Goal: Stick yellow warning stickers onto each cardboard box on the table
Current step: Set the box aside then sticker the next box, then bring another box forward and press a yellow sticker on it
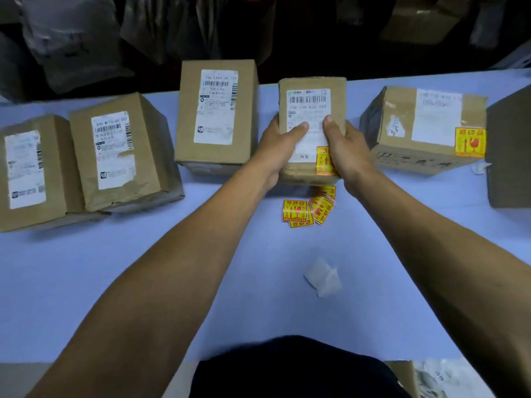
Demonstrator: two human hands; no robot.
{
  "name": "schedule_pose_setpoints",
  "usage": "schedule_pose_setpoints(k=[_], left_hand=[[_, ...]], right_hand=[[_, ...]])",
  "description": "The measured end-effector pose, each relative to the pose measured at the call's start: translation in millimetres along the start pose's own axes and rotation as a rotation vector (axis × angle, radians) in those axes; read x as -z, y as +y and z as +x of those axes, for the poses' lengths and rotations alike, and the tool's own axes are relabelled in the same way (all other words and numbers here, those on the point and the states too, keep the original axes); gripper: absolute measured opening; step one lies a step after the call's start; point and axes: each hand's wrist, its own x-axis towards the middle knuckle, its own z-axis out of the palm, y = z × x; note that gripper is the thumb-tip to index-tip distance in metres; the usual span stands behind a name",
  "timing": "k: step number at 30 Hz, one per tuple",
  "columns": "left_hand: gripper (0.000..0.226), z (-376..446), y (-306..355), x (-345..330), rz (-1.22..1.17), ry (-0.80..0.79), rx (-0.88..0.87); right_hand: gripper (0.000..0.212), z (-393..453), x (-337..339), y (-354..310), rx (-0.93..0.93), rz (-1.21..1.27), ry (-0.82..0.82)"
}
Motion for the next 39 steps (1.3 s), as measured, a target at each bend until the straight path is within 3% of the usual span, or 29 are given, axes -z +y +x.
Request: schedule_pose_setpoints(k=[5,10,13,17,20,22,24,27,29,34,39], left_hand=[[0.036,30,-5,-3,0.042,0.068,-0.038],[0.037,38,-9,-1,0.092,0.078,-0.073],[0.044,30,-5,0,0.130,0.084,-0.061],[0.082,11,11,2,0.220,0.185,-0.005],[0.066,-10,34,2,0.329,0.194,-0.145],[0.054,-26,50,10,0.452,0.168,-0.310],[0.062,-38,60,31,0.718,0.149,-0.430],[0.065,-49,59,77,1.238,0.144,-0.428],[0.064,-54,52,111,1.449,0.179,-0.375],[0.066,-50,36,169,1.616,0.204,-0.364],[0.073,-19,38,182,1.522,0.179,-0.392]], right_hand=[[0.043,31,-11,4,0.000,-0.054,0.081],[0.031,39,-13,9,0.044,-0.105,0.130],[0.038,34,-13,7,0.067,-0.143,0.131],[0.055,27,-4,-2,0.150,-0.439,0.119],[0.060,18,5,-17,0.270,-0.562,0.137],[0.059,7,7,-27,0.362,-0.653,0.168],[0.058,-3,4,-36,0.441,-0.777,0.156],[0.056,-17,-16,-46,0.524,-0.941,0.088],[0.056,-25,-39,-53,0.582,-0.972,0.041],[0.057,-30,-95,-58,0.673,-1.018,-0.058],[0.062,-13,-123,-60,0.645,-0.978,-0.083]])
